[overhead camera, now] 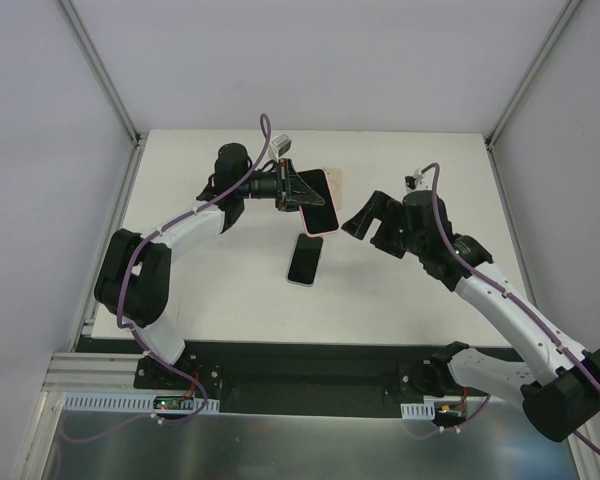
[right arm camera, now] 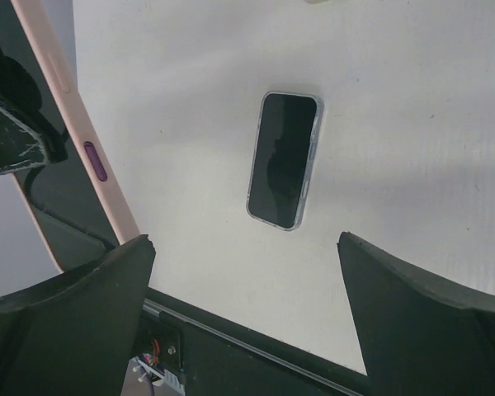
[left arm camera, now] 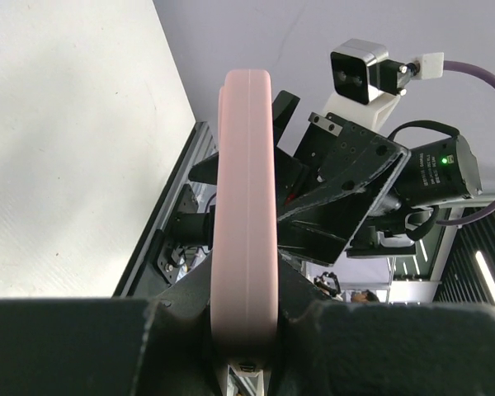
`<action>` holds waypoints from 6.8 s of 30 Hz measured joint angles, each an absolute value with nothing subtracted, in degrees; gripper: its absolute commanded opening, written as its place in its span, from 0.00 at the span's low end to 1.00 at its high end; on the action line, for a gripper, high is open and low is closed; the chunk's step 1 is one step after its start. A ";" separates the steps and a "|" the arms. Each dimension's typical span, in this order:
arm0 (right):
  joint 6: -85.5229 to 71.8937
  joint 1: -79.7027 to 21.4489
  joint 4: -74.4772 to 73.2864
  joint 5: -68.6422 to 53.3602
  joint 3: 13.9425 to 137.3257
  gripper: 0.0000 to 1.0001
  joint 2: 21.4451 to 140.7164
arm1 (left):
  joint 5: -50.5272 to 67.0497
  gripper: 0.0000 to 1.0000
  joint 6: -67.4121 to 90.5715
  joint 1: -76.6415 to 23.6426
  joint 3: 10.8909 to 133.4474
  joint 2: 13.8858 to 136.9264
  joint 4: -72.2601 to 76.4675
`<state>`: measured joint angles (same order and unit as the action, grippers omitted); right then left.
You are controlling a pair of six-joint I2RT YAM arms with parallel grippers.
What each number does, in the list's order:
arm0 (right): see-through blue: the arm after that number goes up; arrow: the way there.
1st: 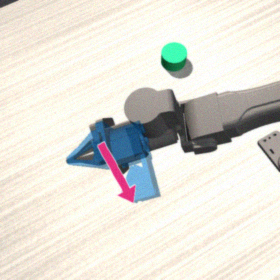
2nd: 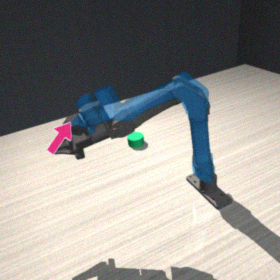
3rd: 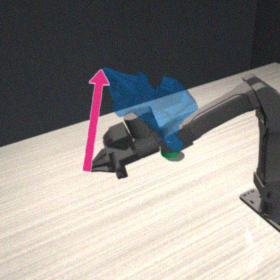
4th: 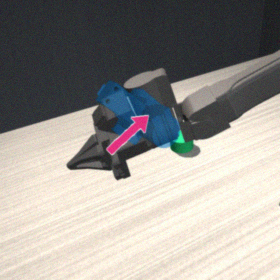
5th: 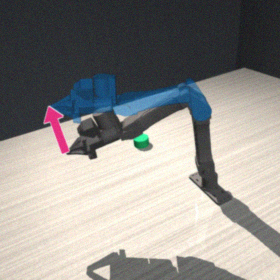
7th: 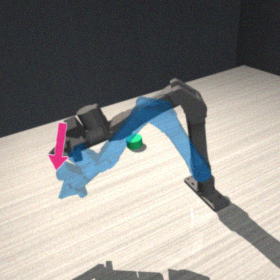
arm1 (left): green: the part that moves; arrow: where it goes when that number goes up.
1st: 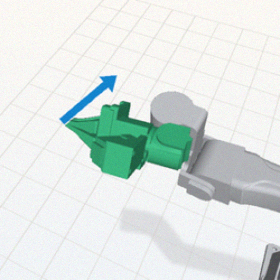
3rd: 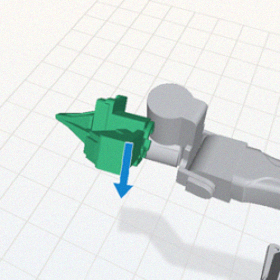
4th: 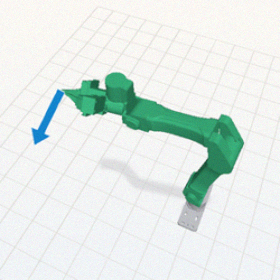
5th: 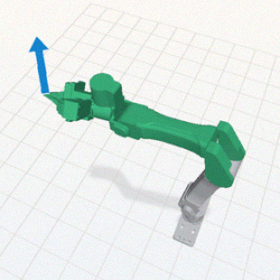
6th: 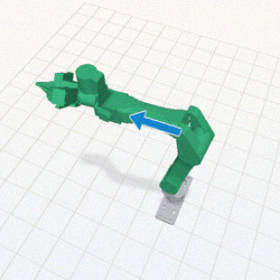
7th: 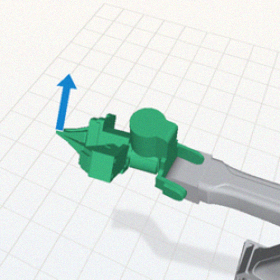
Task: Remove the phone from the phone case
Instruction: Adjust the phone, then remove the phone case from the phone.
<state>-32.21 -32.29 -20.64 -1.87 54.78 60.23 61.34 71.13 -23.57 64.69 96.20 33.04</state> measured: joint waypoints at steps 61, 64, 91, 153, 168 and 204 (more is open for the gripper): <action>-27.51 -35.55 -24.10 1.45 58.30 0.98 59.83 | 61.54 0.00 67.92 -23.55 67.18 94.67 26.55; -27.33 -35.55 -24.29 1.54 58.30 0.98 59.83 | 61.56 0.00 67.92 -23.55 67.24 94.67 26.48; -26.30 -35.90 -24.23 1.48 59.00 0.98 61.01 | 61.69 0.00 65.54 -23.55 68.25 94.59 22.83; -27.44 -37.17 -24.21 1.39 58.76 0.99 58.35 | 65.60 0.00 63.92 -23.29 70.89 93.01 20.71; -27.86 -37.17 -23.62 1.02 58.59 0.99 56.69 | 65.63 0.00 63.86 -23.29 70.89 93.03 20.69; -30.35 -31.62 -9.37 -9.52 51.66 0.99 62.08 | 63.35 0.00 61.28 -23.22 72.10 93.32 20.10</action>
